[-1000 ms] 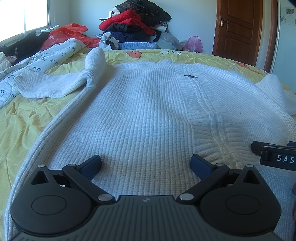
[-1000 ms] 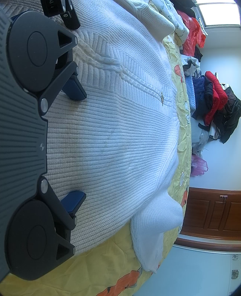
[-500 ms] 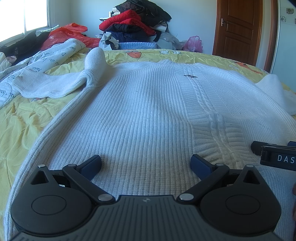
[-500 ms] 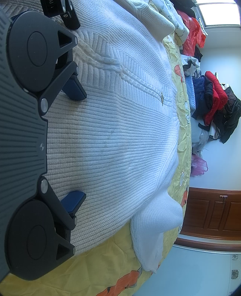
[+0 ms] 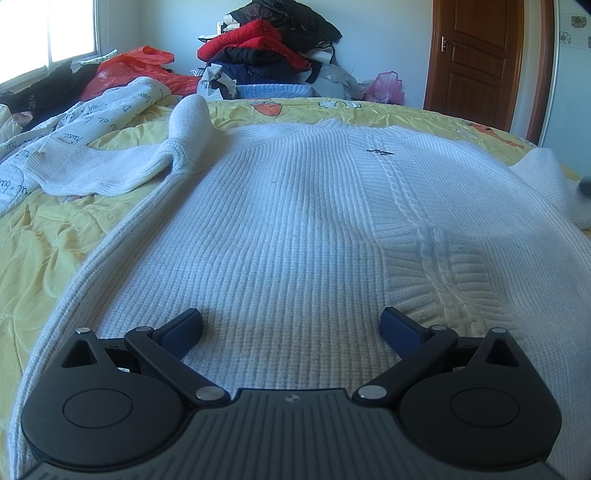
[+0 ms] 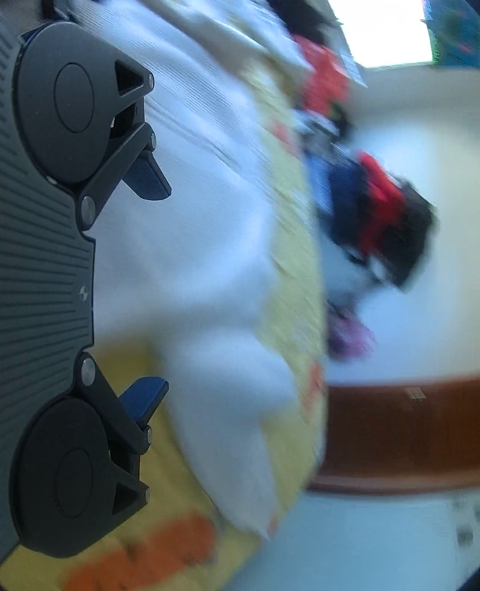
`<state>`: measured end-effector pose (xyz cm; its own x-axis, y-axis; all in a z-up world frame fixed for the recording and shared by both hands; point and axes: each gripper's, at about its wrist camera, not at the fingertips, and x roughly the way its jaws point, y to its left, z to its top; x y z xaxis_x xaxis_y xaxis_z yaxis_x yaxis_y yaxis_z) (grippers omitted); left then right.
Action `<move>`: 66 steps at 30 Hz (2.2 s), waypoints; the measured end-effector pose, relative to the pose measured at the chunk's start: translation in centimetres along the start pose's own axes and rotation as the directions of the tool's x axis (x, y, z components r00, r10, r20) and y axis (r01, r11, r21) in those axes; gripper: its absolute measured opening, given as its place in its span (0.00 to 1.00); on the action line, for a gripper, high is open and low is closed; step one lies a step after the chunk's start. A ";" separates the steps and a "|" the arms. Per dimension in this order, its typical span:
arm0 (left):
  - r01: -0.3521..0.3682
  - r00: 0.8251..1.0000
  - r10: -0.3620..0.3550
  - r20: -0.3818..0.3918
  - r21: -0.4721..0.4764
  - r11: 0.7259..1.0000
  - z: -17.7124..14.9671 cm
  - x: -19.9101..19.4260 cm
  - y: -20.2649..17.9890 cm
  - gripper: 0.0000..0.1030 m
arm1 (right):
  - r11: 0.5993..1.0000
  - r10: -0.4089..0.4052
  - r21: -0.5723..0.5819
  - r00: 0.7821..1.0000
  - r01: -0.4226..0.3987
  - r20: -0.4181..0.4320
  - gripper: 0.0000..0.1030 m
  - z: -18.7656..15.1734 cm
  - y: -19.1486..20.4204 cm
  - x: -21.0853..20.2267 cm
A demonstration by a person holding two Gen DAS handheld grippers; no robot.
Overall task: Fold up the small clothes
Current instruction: 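Grasp the sweater sleeve cuff with the right gripper and lift it, then grasp the sweater hem with the left gripper while the right gripper folds the sleeve inward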
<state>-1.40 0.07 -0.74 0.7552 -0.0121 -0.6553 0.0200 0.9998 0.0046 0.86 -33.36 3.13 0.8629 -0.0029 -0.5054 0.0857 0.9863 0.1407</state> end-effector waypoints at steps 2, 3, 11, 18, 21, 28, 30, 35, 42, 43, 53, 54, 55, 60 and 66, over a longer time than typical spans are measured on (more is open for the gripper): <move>0.000 1.000 0.000 0.000 0.000 1.000 0.0 0.0 0.0 1.00 | 0.995 -0.048 0.089 0.999 0.049 -0.013 1.00 2.0 -4.5 1.4; 0.000 1.000 0.000 0.000 -0.001 1.000 0.0 0.0 0.0 1.00 | 0.987 -0.049 0.148 0.998 0.055 -0.041 1.00 3.0 -7.2 2.4; 0.004 1.000 -0.004 0.003 -0.004 1.000 0.0 0.0 0.0 1.00 | 0.760 -0.184 0.627 0.982 0.171 -0.045 0.77 6.2 -25.9 9.4; 0.003 1.000 -0.003 0.002 -0.003 1.000 0.0 0.0 0.0 1.00 | 0.717 -0.181 0.678 0.983 0.162 -0.044 0.50 5.9 -28.9 14.2; 0.004 1.000 -0.004 0.002 -0.003 1.000 0.0 0.0 0.0 1.00 | 0.735 -0.193 0.646 0.977 0.206 -0.091 0.18 6.0 -28.6 15.2; 0.007 1.000 -0.007 0.004 -0.007 1.000 0.1 -0.1 0.0 1.00 | 0.797 -0.215 0.584 0.976 0.150 0.042 0.17 8.0 -25.3 11.8; 0.009 1.000 -0.009 0.005 -0.009 1.000 0.1 0.0 0.0 1.00 | 0.837 -0.187 0.537 0.977 0.102 0.106 0.16 9.1 -23.0 9.4; 0.020 1.000 -0.020 0.011 -0.021 1.000 0.1 -0.1 0.1 1.00 | 0.940 -0.010 0.333 0.968 -0.076 0.250 0.16 11.3 -13.0 4.5; 0.035 0.999 -0.035 0.018 -0.036 0.999 0.1 -0.1 0.4 1.00 | 0.923 0.346 0.097 0.915 -0.372 0.207 0.13 7.1 4.0 3.0; 0.034 0.999 -0.033 0.018 -0.034 0.999 0.1 -0.1 0.4 1.00 | 0.915 0.378 0.080 0.911 -0.395 0.166 0.13 5.9 6.1 3.9; 0.033 0.999 -0.032 0.018 -0.034 0.999 0.1 -0.1 0.5 1.00 | 0.943 0.325 0.073 0.946 -0.323 -0.011 0.46 0.2 10.3 8.4; 0.033 0.999 -0.032 0.019 -0.033 0.999 0.1 -0.2 0.5 1.00 | 0.940 0.333 0.077 0.943 -0.333 0.008 0.46 -0.3 9.8 7.8; 0.033 0.999 -0.033 0.020 -0.031 0.999 0.1 -0.3 0.4 1.00 | 0.937 0.340 0.077 0.940 -0.341 0.031 0.46 -0.3 9.1 6.7; 0.098 0.995 -0.095 0.028 -0.102 0.990 1.4 -0.6 1.2 1.00 | 0.936 0.339 0.087 0.940 -0.340 0.035 0.47 -3.1 6.3 4.4; 0.370 0.902 -0.431 -0.020 -0.479 0.797 7.1 3.6 3.3 1.00 | 0.892 0.369 0.263 0.928 -0.368 0.048 0.50 -4.4 2.9 5.4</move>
<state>6.05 3.25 2.34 0.6596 -0.4412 -0.6085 -0.0185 0.7998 -0.5999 3.57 -29.77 -2.93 0.8562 0.3537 -0.3765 -0.1105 0.8374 0.5353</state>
